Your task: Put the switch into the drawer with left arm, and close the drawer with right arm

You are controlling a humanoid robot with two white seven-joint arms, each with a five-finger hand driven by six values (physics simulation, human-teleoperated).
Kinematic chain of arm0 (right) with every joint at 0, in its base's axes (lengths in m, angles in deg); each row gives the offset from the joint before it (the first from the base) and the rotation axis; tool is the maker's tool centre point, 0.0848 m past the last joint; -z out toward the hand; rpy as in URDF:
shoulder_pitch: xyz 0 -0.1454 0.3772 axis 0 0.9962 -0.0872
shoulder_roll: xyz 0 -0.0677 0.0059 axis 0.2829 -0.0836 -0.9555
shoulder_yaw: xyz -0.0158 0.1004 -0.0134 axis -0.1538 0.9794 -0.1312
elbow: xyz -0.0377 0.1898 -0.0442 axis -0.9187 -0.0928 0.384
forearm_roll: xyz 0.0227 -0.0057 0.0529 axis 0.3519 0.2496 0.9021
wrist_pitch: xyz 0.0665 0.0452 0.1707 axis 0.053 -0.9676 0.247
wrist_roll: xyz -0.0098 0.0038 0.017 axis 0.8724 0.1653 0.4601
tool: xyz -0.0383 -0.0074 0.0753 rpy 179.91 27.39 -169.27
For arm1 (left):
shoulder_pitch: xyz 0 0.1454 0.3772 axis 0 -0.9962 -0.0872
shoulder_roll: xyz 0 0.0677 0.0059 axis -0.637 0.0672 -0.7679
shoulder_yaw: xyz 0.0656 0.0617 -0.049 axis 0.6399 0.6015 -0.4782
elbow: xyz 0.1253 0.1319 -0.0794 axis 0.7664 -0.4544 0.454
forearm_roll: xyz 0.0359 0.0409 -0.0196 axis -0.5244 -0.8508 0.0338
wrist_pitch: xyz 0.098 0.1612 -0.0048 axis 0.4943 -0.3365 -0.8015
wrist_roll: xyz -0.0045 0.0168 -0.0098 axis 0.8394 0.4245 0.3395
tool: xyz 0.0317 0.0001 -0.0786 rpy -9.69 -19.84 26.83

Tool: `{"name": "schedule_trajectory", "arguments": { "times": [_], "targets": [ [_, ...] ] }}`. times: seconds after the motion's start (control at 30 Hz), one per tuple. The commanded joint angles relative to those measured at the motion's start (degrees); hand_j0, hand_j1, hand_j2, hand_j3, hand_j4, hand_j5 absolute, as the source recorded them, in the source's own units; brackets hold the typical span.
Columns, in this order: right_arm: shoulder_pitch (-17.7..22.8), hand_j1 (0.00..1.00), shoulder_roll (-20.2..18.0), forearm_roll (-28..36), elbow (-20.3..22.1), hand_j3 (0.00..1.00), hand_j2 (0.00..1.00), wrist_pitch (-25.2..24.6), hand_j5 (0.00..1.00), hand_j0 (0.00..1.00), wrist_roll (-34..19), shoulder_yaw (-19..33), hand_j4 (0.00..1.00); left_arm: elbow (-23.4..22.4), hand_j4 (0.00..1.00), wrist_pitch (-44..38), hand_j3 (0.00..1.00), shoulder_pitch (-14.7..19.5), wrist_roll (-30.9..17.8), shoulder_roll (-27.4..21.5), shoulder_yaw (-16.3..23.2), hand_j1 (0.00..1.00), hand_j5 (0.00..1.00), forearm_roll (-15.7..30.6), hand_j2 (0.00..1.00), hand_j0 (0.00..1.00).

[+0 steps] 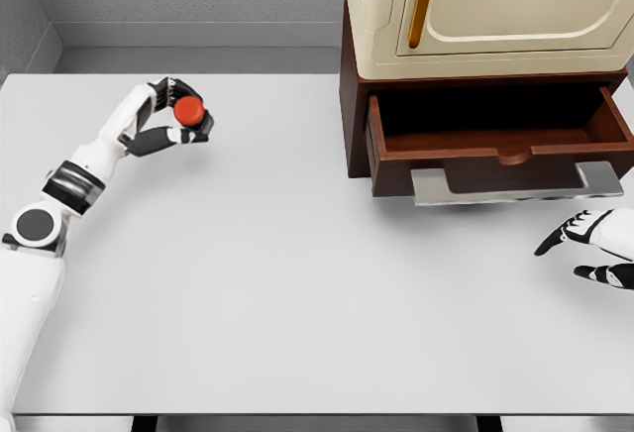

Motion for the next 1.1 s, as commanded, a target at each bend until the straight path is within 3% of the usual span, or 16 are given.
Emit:
{"name": "schedule_trajectory", "arguments": {
  "times": [0.0, 0.27, 0.4, 0.6, 0.67, 0.8, 1.07],
  "targets": [
    [0.00, 0.65, -0.09, 0.37, -0.06, 0.65, 0.65, -0.10, 0.65, 0.65, 0.03, 0.00, 0.65, 3.03, 0.36, -0.04, 0.36, -0.09, 0.03, 0.04, -0.18, 0.36, 0.36, 0.52, 0.36, 0.36],
    [0.00, 0.65, -0.09, 0.37, -0.15, 0.65, 0.65, -0.10, 0.65, 0.65, 0.03, 0.00, 0.65, 11.99, 0.36, 0.14, 0.36, -2.55, 0.03, 0.13, -0.35, 0.36, 0.36, 0.43, 0.36, 0.36],
    [0.00, 0.65, -0.09, 0.37, -0.15, 0.65, 0.65, -0.10, 0.65, 0.65, 0.03, 0.00, 0.65, 14.19, 0.36, 0.14, 0.36, -2.55, 0.03, 0.22, -0.26, 0.36, 0.36, -0.01, 0.36, 0.36],
    [0.00, 0.65, -0.09, 0.37, -0.15, 0.65, 0.65, -0.10, 0.65, 0.65, 0.03, 0.00, 0.65, 16.13, 0.36, -0.13, 0.36, -2.55, 0.21, 1.01, -0.26, 0.36, 0.36, -4.40, 0.36, 0.36],
    [0.00, 0.65, -0.09, 0.37, -0.15, 0.65, 0.65, -0.10, 0.65, 0.65, 0.03, 0.00, 0.65, 17.00, 0.36, -0.13, 0.36, -2.46, 0.30, 2.85, -0.35, 0.36, 0.36, -7.74, 0.36, 0.36],
    [0.00, 0.65, -0.09, 0.37, -0.15, 0.65, 0.65, -0.10, 0.65, 0.65, 0.03, 0.00, 0.65, 19.82, 0.36, -0.04, 0.36, -2.55, 0.30, 2.94, -0.35, 0.36, 0.36, -7.92, 0.36, 0.36],
    [0.00, 0.66, -0.09, 0.45, 0.03, 0.66, 0.66, -0.10, 0.66, 0.66, -0.06, 0.00, 0.66, 24.48, 0.36, -0.04, 0.36, -2.55, 0.47, 5.66, -0.53, 0.36, 0.36, -16.09, 0.36, 0.36]
  ]
}}
